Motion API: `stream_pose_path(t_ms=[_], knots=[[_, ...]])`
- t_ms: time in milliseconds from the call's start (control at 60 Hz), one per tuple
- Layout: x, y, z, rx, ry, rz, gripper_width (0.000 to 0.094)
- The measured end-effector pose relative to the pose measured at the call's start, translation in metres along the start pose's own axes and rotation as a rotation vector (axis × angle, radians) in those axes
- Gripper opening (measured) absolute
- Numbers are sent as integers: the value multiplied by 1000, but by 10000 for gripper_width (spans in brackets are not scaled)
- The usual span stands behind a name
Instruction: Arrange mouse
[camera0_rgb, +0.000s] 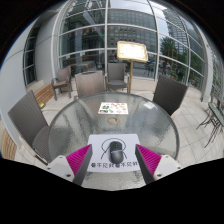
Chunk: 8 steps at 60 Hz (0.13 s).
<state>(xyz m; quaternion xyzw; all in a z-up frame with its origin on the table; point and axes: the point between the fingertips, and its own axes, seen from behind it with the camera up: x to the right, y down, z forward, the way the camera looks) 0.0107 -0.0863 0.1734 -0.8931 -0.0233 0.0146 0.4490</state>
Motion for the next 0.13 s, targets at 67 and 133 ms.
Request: stream_pose_path(t_ms=[67,133], knots=[[2,-3,-3,4,6,9,869],[2,-5,-4,4,3,16,868]])
